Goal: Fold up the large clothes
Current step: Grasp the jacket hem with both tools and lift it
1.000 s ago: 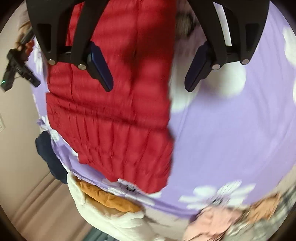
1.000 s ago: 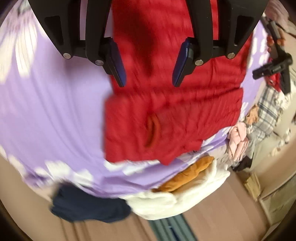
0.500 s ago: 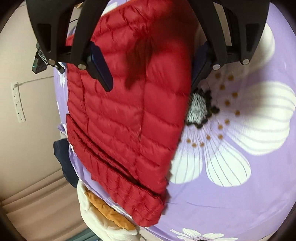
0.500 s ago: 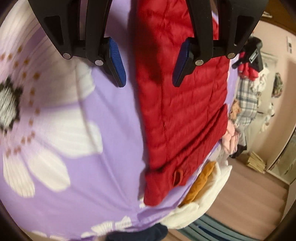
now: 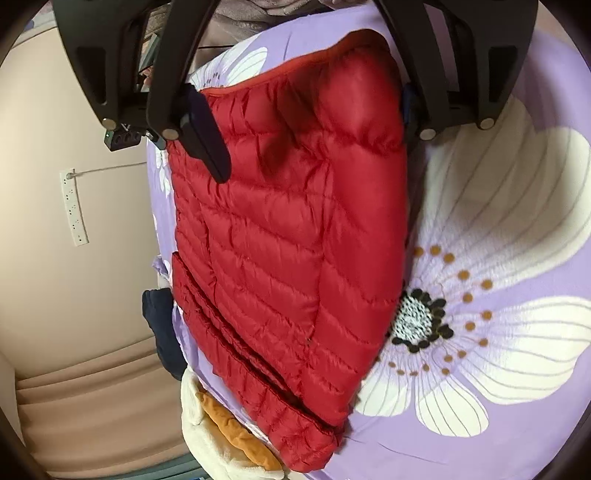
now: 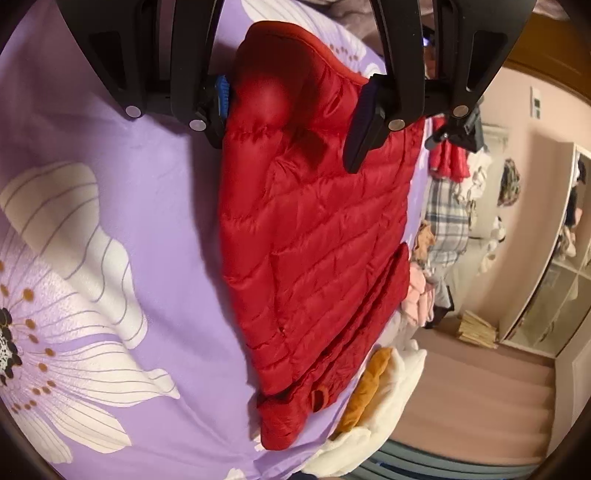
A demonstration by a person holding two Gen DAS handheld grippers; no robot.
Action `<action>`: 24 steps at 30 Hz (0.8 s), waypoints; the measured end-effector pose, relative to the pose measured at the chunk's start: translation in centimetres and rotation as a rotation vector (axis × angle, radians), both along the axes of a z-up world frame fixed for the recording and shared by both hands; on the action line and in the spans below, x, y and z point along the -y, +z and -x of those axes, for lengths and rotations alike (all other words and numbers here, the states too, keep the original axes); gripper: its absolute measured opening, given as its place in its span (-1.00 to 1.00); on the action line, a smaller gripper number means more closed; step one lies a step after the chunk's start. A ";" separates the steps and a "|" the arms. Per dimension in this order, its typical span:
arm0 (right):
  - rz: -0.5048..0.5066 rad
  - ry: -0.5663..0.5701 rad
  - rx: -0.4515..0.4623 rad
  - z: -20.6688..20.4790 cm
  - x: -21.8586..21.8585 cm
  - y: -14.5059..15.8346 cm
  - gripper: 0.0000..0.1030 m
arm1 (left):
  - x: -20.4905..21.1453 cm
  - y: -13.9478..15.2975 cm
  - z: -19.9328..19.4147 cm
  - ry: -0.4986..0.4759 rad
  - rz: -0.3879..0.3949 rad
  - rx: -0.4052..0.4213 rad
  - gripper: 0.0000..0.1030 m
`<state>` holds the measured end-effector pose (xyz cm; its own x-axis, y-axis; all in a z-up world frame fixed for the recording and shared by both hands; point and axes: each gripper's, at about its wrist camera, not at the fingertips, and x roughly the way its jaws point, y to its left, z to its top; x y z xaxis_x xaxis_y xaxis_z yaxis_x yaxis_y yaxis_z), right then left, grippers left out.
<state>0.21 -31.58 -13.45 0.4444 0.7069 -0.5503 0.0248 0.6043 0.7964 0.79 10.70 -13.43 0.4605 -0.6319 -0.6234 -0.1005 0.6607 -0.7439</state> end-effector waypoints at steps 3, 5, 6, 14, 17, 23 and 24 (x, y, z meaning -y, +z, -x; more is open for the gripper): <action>0.002 -0.002 0.006 -0.2 -0.3 -0.1 0.01 | 0.8 0.2 0.1 -0.014 -0.005 0.006 0.34; 0.020 0.002 0.022 0.0 -0.6 0.0 0.01 | 1.3 0.2 0.2 -0.026 -0.009 0.008 0.24; 0.032 0.002 0.030 0.1 -0.8 0.1 0.00 | 1.5 0.1 0.3 -0.029 -0.014 0.008 0.14; 0.091 -0.035 0.048 0.8 -0.5 -0.3 -0.49 | 0.6 -0.6 0.6 0.028 -0.031 -0.028 -0.53; 0.115 -0.049 0.085 1.3 -0.5 0.3 -0.59 | 0.8 0.5 0.9 0.031 -0.070 -0.001 -0.60; 0.153 -0.061 0.212 2.2 -1.3 3.3 -0.65 | 1.9 4.9 1.5 0.010 -0.163 0.148 -0.67; 0.153 -0.065 0.238 2.4 -1.3 4.0 -0.66 | 2.1 5.5 1.6 0.006 -0.171 0.169 -0.67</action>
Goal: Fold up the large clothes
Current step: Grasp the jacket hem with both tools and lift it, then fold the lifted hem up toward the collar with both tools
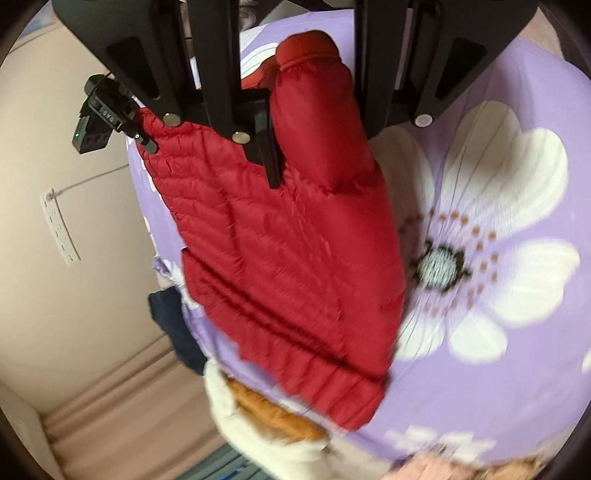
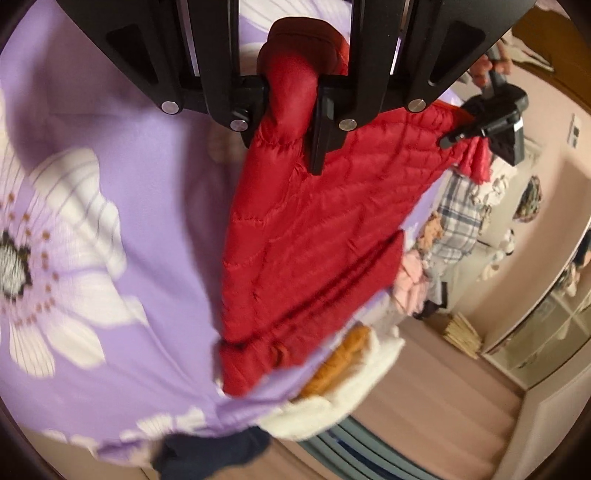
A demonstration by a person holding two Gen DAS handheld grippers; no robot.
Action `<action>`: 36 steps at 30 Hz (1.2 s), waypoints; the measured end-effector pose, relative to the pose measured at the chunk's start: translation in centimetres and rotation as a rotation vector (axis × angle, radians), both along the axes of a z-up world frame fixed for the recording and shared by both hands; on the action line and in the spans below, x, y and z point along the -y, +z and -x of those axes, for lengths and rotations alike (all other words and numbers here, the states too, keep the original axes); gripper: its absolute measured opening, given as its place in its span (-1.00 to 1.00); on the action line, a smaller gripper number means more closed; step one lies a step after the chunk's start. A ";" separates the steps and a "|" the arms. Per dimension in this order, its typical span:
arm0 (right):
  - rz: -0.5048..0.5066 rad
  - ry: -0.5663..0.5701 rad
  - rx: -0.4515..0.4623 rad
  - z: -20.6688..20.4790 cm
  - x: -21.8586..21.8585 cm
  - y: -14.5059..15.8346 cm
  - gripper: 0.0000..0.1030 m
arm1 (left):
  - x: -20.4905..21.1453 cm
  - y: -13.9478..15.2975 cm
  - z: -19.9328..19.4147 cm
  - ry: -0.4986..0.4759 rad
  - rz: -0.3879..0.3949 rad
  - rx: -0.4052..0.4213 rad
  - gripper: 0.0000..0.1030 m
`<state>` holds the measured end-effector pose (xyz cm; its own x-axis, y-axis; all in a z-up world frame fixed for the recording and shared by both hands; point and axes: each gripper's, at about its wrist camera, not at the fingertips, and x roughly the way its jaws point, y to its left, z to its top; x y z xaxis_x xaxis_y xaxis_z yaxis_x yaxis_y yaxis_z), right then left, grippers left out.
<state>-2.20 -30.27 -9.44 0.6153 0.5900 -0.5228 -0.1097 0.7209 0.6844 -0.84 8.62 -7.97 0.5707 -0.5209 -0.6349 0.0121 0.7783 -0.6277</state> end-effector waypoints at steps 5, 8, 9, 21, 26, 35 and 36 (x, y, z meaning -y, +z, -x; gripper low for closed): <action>-0.018 -0.003 0.097 0.9 0.2 2.5 -0.68 | 0.7 3.2 1.0 -0.036 -0.051 0.111 -0.68; -0.025 0.001 0.146 1.4 0.1 4.0 -0.68 | 0.9 4.7 1.8 -0.049 -0.059 0.151 -0.68; -0.025 0.002 0.160 1.6 0.1 4.4 -0.68 | 0.9 5.1 2.1 -0.052 -0.058 0.164 -0.68; 0.004 0.035 0.408 6.3 1.0 11.0 -0.68 | 0.5 12.2 7.7 -0.092 -0.092 0.377 -0.68; 0.026 0.057 0.538 8.9 1.5 13.7 -0.68 | 0.5 14.8 10.5 -0.118 -0.106 0.479 -0.68; 0.050 0.075 0.674 11.0 1.6 15.7 -0.68 | 0.6 17.5 12.5 -0.135 -0.118 0.588 -0.67; 0.051 0.073 0.673 10.8 1.6 15.7 -0.68 | 0.6 17.5 12.3 -0.135 -0.119 0.587 -0.67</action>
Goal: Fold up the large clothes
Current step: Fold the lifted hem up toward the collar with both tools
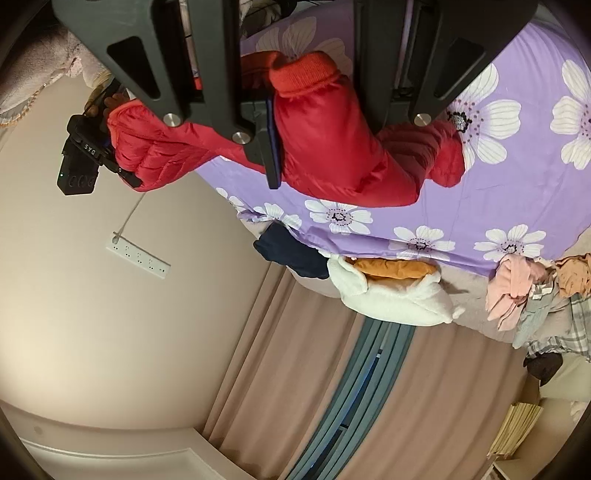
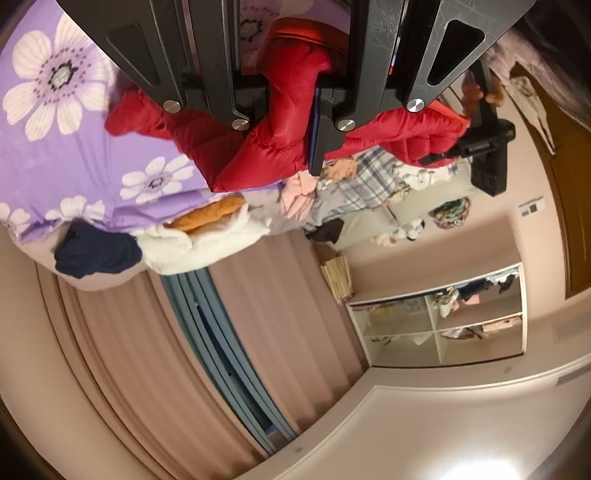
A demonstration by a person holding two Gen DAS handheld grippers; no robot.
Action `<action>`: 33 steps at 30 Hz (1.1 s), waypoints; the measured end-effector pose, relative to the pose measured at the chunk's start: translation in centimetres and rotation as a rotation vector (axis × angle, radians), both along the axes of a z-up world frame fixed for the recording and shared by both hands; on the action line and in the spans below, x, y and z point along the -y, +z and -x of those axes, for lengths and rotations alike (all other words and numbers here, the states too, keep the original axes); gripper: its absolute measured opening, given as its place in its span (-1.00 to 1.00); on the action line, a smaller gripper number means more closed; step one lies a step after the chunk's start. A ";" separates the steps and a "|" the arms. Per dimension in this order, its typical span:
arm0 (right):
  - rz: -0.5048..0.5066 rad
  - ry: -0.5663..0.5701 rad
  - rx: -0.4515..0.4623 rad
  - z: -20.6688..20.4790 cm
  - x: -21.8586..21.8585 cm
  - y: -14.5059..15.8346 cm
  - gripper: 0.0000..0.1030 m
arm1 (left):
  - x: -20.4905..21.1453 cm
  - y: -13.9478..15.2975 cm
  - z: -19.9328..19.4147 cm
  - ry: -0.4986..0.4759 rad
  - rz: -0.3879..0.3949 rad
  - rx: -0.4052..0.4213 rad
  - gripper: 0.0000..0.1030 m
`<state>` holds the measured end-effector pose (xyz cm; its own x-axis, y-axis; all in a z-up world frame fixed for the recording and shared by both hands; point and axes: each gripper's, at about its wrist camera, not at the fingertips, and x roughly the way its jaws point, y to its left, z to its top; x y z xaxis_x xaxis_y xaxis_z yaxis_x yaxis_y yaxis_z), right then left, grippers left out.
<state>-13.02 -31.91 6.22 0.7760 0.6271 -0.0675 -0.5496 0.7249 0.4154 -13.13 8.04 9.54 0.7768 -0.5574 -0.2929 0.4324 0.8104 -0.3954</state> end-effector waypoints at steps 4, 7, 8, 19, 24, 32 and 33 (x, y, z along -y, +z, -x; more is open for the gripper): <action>-0.013 -0.012 -0.018 -1.1 0.2 -0.6 -0.68 | -0.3 -0.6 -1.7 0.010 0.013 -0.027 -0.66; -0.033 -0.026 -0.053 -2.2 0.5 -1.4 -0.68 | -0.4 -1.4 -3.4 0.021 0.021 -0.063 -0.66; -0.039 -0.034 -0.075 -3.0 0.5 -1.8 -0.68 | -0.4 -1.8 -4.0 0.027 0.018 -0.080 -0.66; -0.095 -0.121 -0.206 -7.6 2.0 -4.7 -0.68 | 0.3 -4.5 -11.1 0.095 -0.028 -0.165 -0.65; -0.068 -0.172 -0.251 -9.9 2.0 -5.6 -0.68 | 0.9 -5.7 -14.5 0.114 -0.048 -0.203 -0.66; -0.021 -0.204 -0.331 -14.5 1.6 -6.9 -0.68 | 1.1 -8.4 -20.2 0.165 -0.083 -0.284 -0.66; -0.011 -0.204 -0.337 -15.1 1.4 -7.0 -0.68 | 1.0 -8.8 -20.8 0.178 -0.085 -0.298 -0.66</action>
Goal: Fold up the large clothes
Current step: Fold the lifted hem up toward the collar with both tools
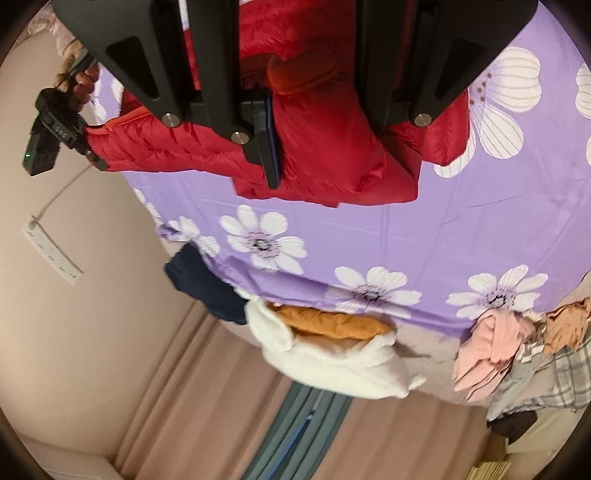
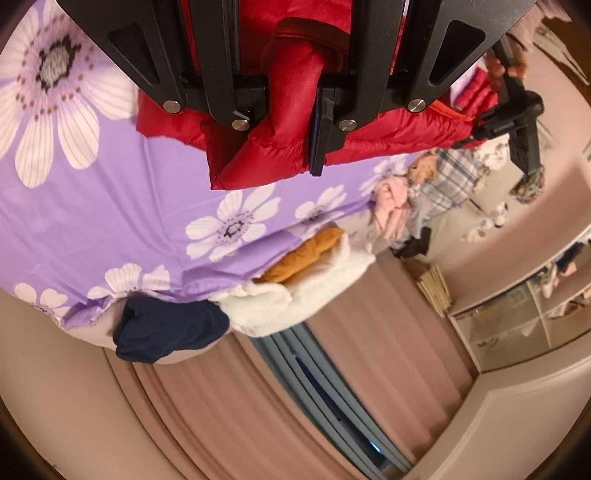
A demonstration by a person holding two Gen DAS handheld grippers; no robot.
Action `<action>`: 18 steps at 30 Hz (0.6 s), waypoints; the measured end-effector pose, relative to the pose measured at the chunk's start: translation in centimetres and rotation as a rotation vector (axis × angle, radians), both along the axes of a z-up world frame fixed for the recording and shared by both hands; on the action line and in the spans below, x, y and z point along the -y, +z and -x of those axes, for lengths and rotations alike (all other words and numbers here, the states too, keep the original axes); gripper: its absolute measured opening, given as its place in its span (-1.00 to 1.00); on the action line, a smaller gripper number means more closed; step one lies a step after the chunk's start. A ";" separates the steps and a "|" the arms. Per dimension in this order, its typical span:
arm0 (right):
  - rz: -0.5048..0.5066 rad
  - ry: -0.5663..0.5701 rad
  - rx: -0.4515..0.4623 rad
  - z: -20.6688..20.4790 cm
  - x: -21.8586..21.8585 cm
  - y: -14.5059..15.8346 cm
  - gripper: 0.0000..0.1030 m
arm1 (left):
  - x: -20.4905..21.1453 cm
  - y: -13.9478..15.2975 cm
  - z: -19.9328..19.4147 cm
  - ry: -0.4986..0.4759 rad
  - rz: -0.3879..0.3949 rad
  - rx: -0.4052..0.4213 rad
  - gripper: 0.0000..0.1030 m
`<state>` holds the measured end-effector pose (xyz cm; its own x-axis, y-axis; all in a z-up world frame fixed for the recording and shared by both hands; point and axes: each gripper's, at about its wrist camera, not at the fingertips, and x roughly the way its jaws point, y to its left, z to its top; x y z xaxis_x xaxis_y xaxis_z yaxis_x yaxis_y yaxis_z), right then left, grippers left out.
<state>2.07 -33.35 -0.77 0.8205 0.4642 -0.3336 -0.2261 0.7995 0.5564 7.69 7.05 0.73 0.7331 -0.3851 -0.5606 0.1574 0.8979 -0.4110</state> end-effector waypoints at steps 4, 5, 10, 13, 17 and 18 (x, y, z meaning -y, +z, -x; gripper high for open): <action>0.033 0.006 -0.047 -3.1 -0.8 -0.9 -0.68 | -0.6 -2.5 -3.0 0.049 -0.008 -0.077 -0.65; 0.037 0.008 -0.064 -3.8 -0.9 -1.3 -0.68 | -0.7 -3.5 -4.1 0.059 -0.006 -0.113 -0.65; 0.067 -0.015 -0.194 -7.7 -1.4 -4.7 -0.68 | -0.7 -7.3 -7.2 0.103 -0.044 -0.236 -0.62; 0.069 -0.020 -0.270 -9.0 -1.3 -6.8 -0.68 | -0.7 -9.0 -8.0 0.111 -0.039 -0.287 -0.59; 0.015 -0.019 -0.343 -9.4 -0.7 -8.9 -0.68 | -0.6 -10.7 -9.1 0.103 -0.037 -0.336 -0.58; 0.002 -0.021 -0.352 -9.5 -0.5 -9.1 -0.68 | -0.6 -11.0 -9.3 0.102 -0.039 -0.347 -0.57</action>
